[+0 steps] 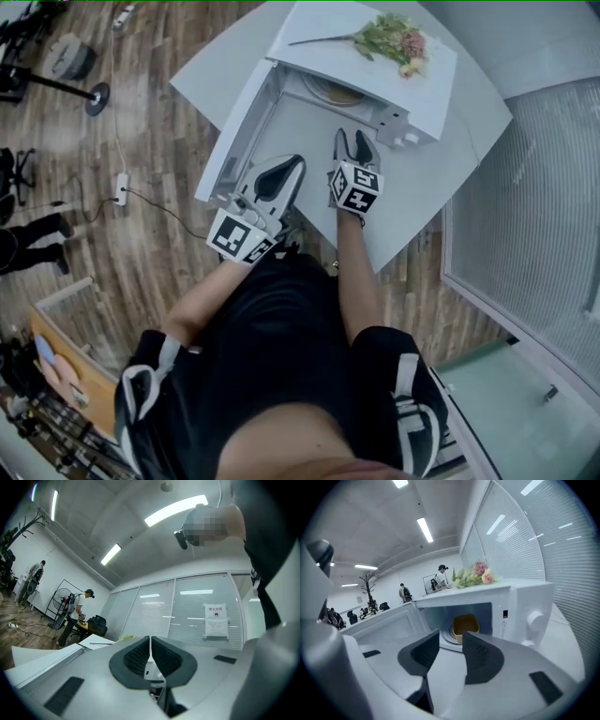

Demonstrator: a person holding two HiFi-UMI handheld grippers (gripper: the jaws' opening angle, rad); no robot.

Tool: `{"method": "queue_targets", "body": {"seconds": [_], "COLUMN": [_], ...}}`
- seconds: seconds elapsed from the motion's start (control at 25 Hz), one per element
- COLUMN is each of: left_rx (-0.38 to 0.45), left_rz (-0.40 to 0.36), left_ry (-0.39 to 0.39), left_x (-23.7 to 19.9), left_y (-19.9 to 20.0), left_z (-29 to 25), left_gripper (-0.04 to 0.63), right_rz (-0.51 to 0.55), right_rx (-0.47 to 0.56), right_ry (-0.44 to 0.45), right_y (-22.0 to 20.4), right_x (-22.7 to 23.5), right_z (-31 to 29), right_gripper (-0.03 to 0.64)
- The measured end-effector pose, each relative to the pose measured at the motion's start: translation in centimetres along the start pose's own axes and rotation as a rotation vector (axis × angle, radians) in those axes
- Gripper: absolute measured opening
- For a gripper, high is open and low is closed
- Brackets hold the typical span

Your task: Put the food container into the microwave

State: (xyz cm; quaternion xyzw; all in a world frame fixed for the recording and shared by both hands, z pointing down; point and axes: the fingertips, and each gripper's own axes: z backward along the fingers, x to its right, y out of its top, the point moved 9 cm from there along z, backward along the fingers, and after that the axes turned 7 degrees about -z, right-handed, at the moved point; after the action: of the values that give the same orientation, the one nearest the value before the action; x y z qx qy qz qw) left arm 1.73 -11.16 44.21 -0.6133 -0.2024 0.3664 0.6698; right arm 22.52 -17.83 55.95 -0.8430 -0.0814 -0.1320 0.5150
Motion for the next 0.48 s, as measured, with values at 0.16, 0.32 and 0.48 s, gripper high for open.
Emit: {"method": "queue_targets", "body": {"seconds": [0.16,0.32,0.48], "left_rx": [0.026,0.015,0.000], "left_rz": [-0.005,-0.007,-0.007], "left_ry": [0.036,0.039,0.028], "left_x": [3.1,5.0,6.1], "left_y": [1.4,2.2,3.0], "left_z": [3.2,6.0,8.2], "left_gripper": [0.032,0.032,0.032], "right_rz": [0.003,0.007,0.006], "right_rx": [0.045,0.069,0.103], "right_ry": [0.077,0.136,0.186], "right_y": [1.2,1.0,0.8], "right_x": [-1.7,-3.0,-4.5], "right_z": [7.7,13.7,18.7], "right_gripper": [0.058,0.034,0.026]}}
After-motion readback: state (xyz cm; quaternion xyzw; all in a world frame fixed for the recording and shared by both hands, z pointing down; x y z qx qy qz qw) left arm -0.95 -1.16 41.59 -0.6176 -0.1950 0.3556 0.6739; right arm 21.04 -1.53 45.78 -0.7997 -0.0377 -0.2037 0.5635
